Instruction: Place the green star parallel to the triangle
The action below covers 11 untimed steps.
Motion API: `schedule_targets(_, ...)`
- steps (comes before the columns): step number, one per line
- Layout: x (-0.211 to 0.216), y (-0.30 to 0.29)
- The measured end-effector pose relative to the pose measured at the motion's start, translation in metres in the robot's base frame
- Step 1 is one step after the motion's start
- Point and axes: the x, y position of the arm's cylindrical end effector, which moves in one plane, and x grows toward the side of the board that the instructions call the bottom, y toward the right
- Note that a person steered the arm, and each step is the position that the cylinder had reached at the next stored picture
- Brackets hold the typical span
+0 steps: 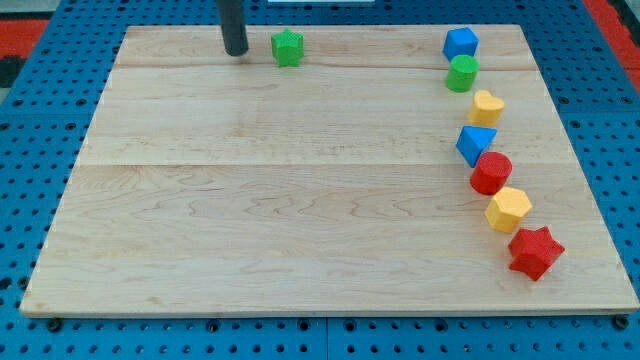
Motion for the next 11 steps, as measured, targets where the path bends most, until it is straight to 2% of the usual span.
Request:
schedule_targets(1,-0.001,0.056)
schedule_targets(2,0.059,0.129)
schedule_targets(3,0.125,0.151)
schedule_targets(4,0.086,0.102)
schedule_targets(5,0.038,0.102)
schedule_targets(6,0.045,0.121)
schedule_targets(7,0.107,0.151)
schedule_targets(8,0.147,0.154)
schedule_targets(9,0.094,0.117)
schedule_targets(10,0.068,0.176)
schedule_targets(11,0.127,0.192)
